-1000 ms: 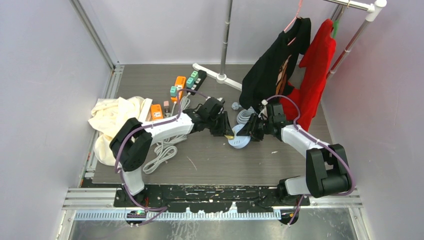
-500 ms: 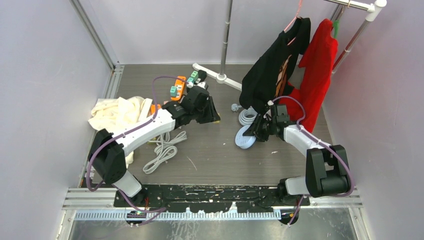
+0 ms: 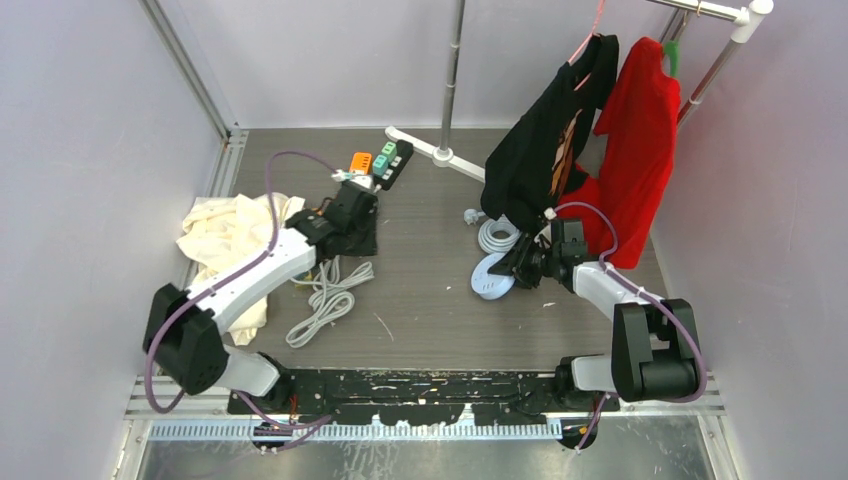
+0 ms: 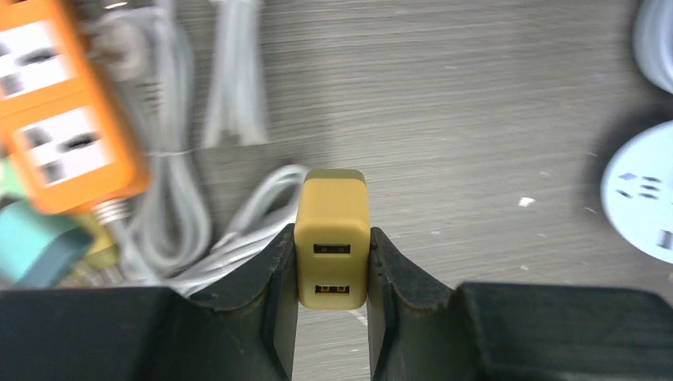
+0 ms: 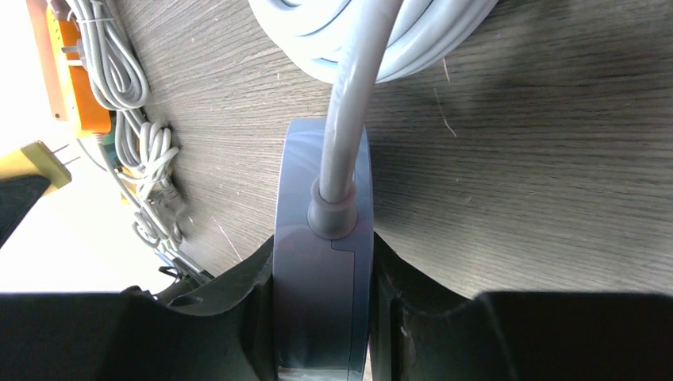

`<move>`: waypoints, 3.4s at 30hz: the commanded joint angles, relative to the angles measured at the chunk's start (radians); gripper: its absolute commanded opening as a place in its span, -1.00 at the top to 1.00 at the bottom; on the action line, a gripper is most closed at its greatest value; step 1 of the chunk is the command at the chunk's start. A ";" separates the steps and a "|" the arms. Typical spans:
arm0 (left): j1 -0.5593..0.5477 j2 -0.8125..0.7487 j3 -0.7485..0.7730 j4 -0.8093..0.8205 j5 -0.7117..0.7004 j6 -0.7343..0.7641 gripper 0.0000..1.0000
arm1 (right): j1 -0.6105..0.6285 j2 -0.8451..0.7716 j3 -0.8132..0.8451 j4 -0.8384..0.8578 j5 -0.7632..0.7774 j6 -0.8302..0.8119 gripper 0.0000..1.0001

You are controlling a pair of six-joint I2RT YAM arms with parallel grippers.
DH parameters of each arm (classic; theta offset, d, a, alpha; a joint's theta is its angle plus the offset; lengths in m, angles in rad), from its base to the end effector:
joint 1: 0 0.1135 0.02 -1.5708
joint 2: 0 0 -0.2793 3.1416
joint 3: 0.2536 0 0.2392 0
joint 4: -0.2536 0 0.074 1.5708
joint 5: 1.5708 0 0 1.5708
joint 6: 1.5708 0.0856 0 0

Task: Pull the plug off the socket
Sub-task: Place the plug at the center of the board, then place the socket at the center of the board, then move the socket to the center of the board.

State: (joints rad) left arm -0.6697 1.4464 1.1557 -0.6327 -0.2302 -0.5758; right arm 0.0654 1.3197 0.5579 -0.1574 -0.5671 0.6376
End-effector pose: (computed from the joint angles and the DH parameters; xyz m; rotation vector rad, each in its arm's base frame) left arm 0.2624 -0.1829 0.2563 0.0203 2.4769 -0.2519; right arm 0.2447 0.0621 0.1514 0.4781 2.5136 0.9928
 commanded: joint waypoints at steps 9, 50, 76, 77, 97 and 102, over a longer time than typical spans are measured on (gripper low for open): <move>0.385 -0.154 -0.094 -0.022 0.136 0.146 1.00 | -0.011 -0.008 0.013 0.093 -0.052 -0.057 -0.37; 0.647 0.503 0.481 -0.121 0.408 0.294 0.23 | -0.062 -0.043 0.008 0.096 -0.043 -0.096 -0.69; 0.648 -0.072 0.166 0.147 0.541 0.199 -0.06 | -0.119 -0.068 0.057 0.014 -0.058 -0.240 -0.80; 0.648 -0.110 0.143 0.165 0.558 0.171 -0.08 | -0.126 -0.074 0.064 0.001 -0.064 -0.249 -0.80; 0.648 -0.498 -0.392 0.677 0.768 -0.273 -0.79 | -0.157 -0.122 0.228 -0.328 -0.114 -0.610 -0.85; 0.648 -0.445 -0.443 0.760 0.794 -0.387 -0.76 | -0.163 -0.128 0.226 -0.330 -0.114 -0.613 -0.86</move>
State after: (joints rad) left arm -0.0257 0.9718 0.7292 -0.0261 0.5106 -0.8371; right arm -0.0895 1.2266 0.7452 -0.4808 -0.6609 0.0582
